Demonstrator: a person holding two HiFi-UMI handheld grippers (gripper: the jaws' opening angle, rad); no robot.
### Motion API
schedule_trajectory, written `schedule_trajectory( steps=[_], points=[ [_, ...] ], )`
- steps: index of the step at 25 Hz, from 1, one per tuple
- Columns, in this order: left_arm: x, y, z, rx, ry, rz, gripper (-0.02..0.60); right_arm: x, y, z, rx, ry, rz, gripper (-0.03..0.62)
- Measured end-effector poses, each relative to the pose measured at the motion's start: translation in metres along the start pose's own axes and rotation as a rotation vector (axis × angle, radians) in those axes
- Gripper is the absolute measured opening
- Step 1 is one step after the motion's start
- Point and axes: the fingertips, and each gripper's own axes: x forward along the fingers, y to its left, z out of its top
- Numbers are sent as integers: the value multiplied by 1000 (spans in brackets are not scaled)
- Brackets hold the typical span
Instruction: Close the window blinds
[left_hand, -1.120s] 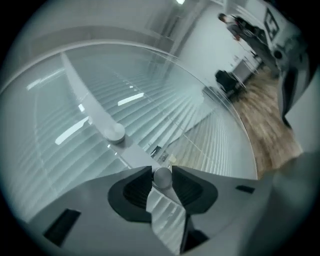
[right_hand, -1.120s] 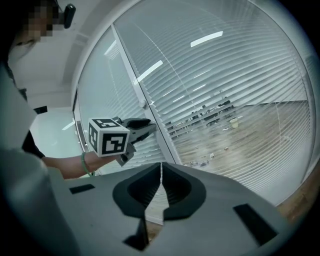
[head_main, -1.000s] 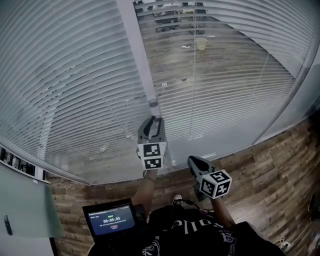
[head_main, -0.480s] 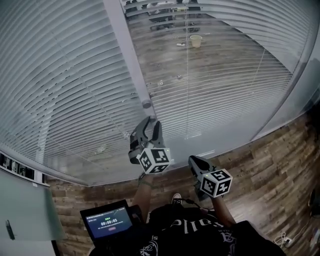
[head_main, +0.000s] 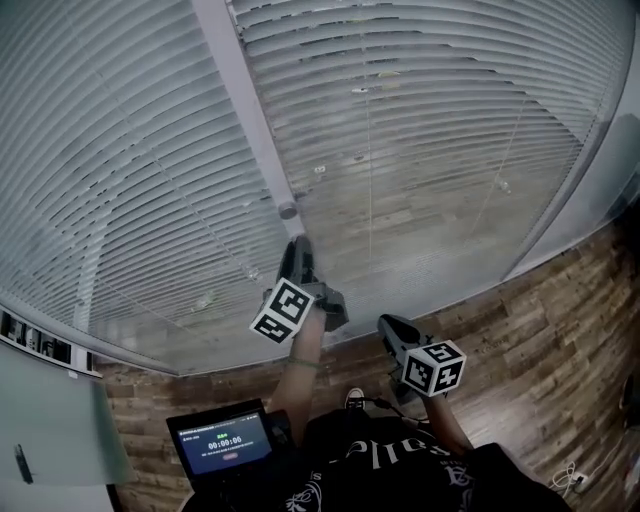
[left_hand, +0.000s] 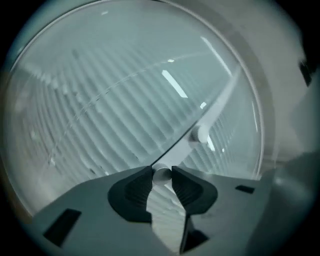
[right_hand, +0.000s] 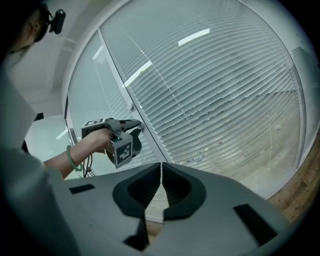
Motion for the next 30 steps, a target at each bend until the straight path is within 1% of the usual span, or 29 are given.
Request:
schedule_trajectory(
  steps=[1, 2, 3, 4, 7, 8, 9, 10, 11, 12, 13, 14, 15, 16, 17, 20, 21, 22, 23, 24, 27, 30],
  points=[
    [2, 0, -1, -56, 3, -9, 124, -2, -3, 1, 2, -2, -2, 25],
    [4, -2, -2, 24, 17, -13, 123, -3, -7, 2, 4, -3, -4, 25],
    [4, -6, -3, 208, 38, -10, 124, -4, -12, 3, 7, -3, -7, 25],
    [3, -10, -4, 447, 60, -5, 124, -5, -16, 3, 9, -1, -10, 25],
    [-5, -23, -10, 1249, 115, -5, 127, -6, -16, 0, 7, 8, -9, 25],
    [-6, -25, -13, 1482, 142, -14, 138, -6, -13, -1, 6, 10, -6, 25],
    [-4, -25, -18, 1652, 175, -28, 146, -5, -11, -1, 5, 13, -4, 25],
    [-1, -23, -21, 1751, 210, -42, 146, -4, -10, -2, 5, 15, -2, 25],
    [2, -19, -24, 1791, 240, -49, 146, -4, -9, -3, 4, 18, -1, 25],
    [4, -15, -24, 1795, 258, -50, 146, -4, -9, -4, 4, 21, 1, 25],
    [5, -12, -24, 1776, 263, -51, 140, -5, -9, -5, 4, 23, 3, 25],
    [5, -10, -24, 1735, 255, -52, 137, -7, -10, -6, 5, 24, 4, 25],
    [3, -9, -22, 1666, 239, -49, 132, -8, -9, -7, 8, 24, 4, 25],
    [1, -8, -18, 1557, 219, -43, 129, -9, -9, -8, 10, 24, 2, 25],
    [0, -8, -14, 1399, 198, -35, 129, -10, -8, -8, 12, 23, -1, 25],
    [0, -11, -6, 781, 124, -18, 128, -20, -14, -5, 21, 10, -15, 25],
    [0, -12, -5, 606, 97, -12, 128, -25, -17, -5, 24, 5, -20, 25],
    [0, -12, -5, 474, 74, -6, 128, -30, -21, -4, 25, 0, -26, 25],
    [1, -13, -6, 401, 59, -2, 129, -36, -26, -3, 24, -4, -32, 25],
    [2, -14, -7, 387, 55, 0, 129, -42, -31, -2, 24, -8, -38, 25],
    [-4, -15, -15, 491, 94, 0, 129, -59, -39, -1, 24, -19, -53, 25],
    [-33, -21, -34, 517, 126, -30, 129, -78, -38, -7, 20, -22, -54, 25]
  ],
)
